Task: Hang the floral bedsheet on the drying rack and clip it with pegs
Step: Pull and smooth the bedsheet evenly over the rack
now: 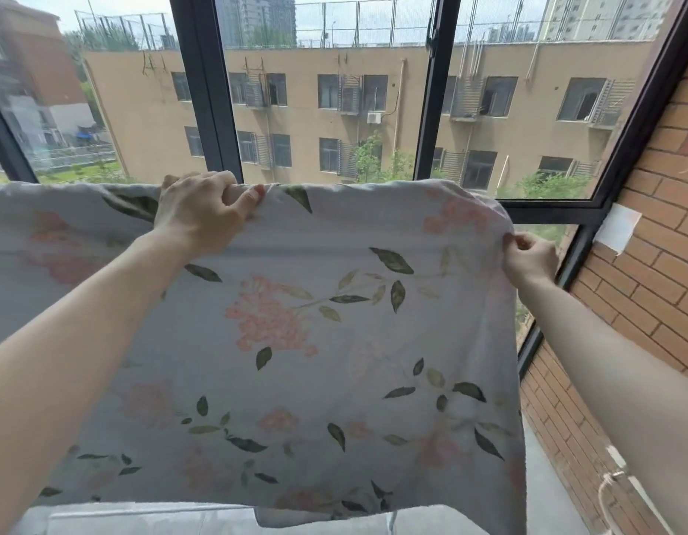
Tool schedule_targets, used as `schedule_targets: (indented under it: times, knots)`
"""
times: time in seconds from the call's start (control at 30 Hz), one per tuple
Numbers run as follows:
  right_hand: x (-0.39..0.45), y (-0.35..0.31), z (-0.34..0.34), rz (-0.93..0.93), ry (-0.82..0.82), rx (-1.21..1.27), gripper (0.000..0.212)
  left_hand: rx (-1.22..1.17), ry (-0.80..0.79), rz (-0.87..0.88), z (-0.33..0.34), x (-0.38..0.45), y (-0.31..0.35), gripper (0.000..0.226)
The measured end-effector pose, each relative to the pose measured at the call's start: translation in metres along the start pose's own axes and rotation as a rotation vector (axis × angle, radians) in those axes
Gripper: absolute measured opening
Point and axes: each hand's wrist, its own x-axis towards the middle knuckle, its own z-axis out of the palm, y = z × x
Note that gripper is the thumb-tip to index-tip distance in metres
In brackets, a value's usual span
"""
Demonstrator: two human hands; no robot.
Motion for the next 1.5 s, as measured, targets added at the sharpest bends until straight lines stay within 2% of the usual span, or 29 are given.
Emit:
schedule_targets:
  times: [0.1, 0.27, 0.33, 0.5, 0.6, 0.73, 0.8, 0.93, 1.07, 1.27, 1.37, 1.5]
  knots:
    - [-0.021, 0.030, 0.004, 0.075, -0.093, -0.005, 0.022, 0.015, 0.003, -0.005, -0.004, -0.001, -0.003, 0.061]
    - [-0.086, 0.041, 0.007, -0.035, -0.011, 0.162, 0.024, 0.023, 0.002, -0.021, -0.009, -0.001, -0.004, 0.059]
    - [-0.112, 0.043, 0.009, -0.091, -0.027, 0.213, 0.023, 0.035, 0.002, -0.008, -0.010, 0.001, -0.002, 0.060]
    - [-0.154, 0.051, 0.010, -0.174, -0.143, 0.231, 0.025, 0.057, -0.141, -0.002, -0.020, 0.014, 0.013, 0.061]
    - [-0.171, 0.044, 0.014, -0.267, -0.226, 0.165, 0.024, 0.058, -0.165, -0.040, -0.020, 0.009, 0.013, 0.059]
    - [-0.212, 0.038, 0.033, -0.233, -0.433, 0.149, 0.023, 0.038, -0.020, -0.005, -0.008, -0.029, 0.009, 0.054]
    - [-0.236, 0.044, 0.043, -0.229, -0.535, 0.137, 0.027, 0.021, 0.025, 0.056, -0.003, -0.059, 0.006, 0.061]
    - [-0.265, 0.046, 0.062, -0.206, -0.663, 0.113, 0.029, -0.034, -0.031, 0.053, -0.003, -0.117, -0.010, 0.061]
    - [-0.296, 0.039, 0.083, -0.179, -0.768, 0.117, 0.030, -0.097, -0.167, -0.049, -0.013, -0.185, -0.052, 0.055]
    - [-0.385, 0.024, 0.126, -0.164, -0.974, 0.050, 0.029, -0.136, -0.347, -0.374, -0.032, -0.320, -0.161, 0.035]
    - [-0.444, 0.010, 0.148, -0.120, -1.061, 0.092, 0.030, -0.109, -0.386, -0.520, -0.053, -0.389, -0.212, 0.030]
    - [-0.531, -0.015, 0.180, -0.097, -1.200, 0.089, 0.035, -0.066, -0.439, -0.623, -0.087, -0.469, -0.265, 0.033]
